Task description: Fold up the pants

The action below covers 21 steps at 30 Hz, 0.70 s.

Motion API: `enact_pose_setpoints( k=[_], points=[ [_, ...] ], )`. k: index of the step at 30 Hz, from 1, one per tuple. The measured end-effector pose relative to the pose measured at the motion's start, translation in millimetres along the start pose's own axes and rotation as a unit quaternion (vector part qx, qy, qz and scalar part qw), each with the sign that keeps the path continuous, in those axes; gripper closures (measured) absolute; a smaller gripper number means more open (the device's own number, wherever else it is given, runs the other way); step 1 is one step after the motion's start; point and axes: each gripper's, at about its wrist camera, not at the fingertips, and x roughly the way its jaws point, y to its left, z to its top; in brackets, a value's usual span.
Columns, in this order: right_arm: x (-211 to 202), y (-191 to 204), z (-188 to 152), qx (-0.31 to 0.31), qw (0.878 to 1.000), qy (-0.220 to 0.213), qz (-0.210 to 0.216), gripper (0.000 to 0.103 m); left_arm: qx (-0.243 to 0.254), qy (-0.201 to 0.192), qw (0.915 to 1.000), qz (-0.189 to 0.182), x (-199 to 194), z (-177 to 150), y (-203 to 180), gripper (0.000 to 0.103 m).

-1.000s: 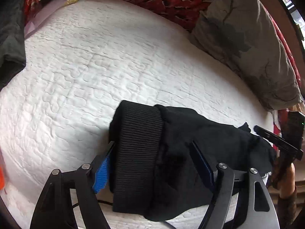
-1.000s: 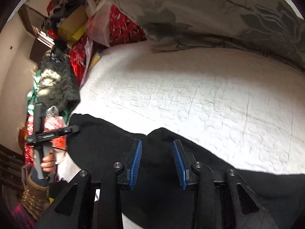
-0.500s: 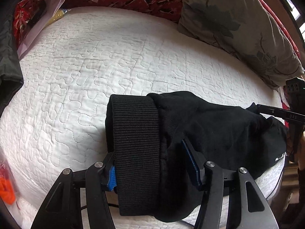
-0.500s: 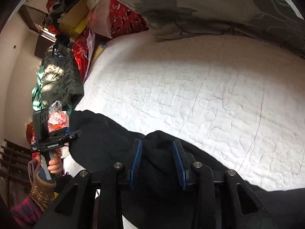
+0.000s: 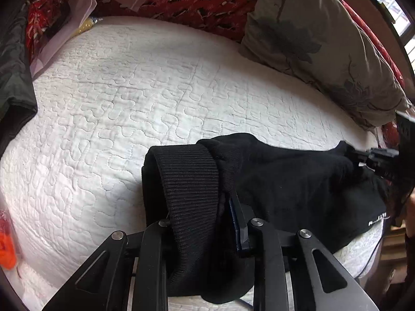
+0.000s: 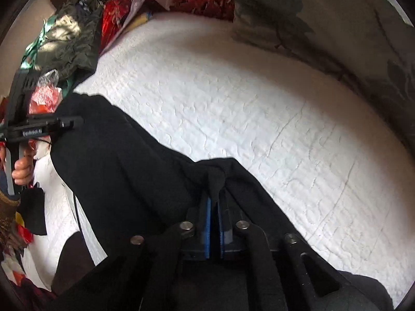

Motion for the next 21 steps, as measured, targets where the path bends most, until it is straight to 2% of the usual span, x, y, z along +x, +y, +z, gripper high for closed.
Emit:
enact_pose_setpoints(
  k=[1,3,8,12,16,17,18,19,21],
  points=[
    [-11,-9,5,0.024,0.999,-0.028,0.004,0.099,0.006,0.001,0.9999,0.009,3,-1,0,0.079],
    [-17,-31,12,0.077,0.995,-0.056,0.023,0.099,-0.007,0.013,0.9999,0.008,10,-1,5,0.079],
    [15,-43,11,0.103,0.994,-0.035,0.011,0.100,-0.002,0.013,0.9993,0.035,19,0,5,0.073],
    [23,-50,9,0.134,0.990,-0.042,0.023,0.099,-0.024,0.014,0.9996,0.000,8,8,9,0.074],
    [14,-45,15,0.125,0.991,-0.049,0.023,0.100,-0.014,0.002,0.9998,0.012,6,26,12,0.049],
    [14,-44,16,0.125,0.991,-0.050,0.022,0.099,-0.016,0.008,0.9998,0.006,11,29,13,0.042],
    [15,-43,15,0.125,0.991,-0.049,0.023,0.099,-0.016,0.018,0.9997,-0.007,16,31,13,0.040],
    [16,-43,14,0.126,0.991,-0.050,0.022,0.099,-0.021,0.026,0.9994,-0.010,22,33,14,0.040],
    [19,-43,13,0.127,0.990,-0.051,0.015,0.099,-0.035,0.037,0.9987,-0.002,31,35,16,0.065]
  ],
)
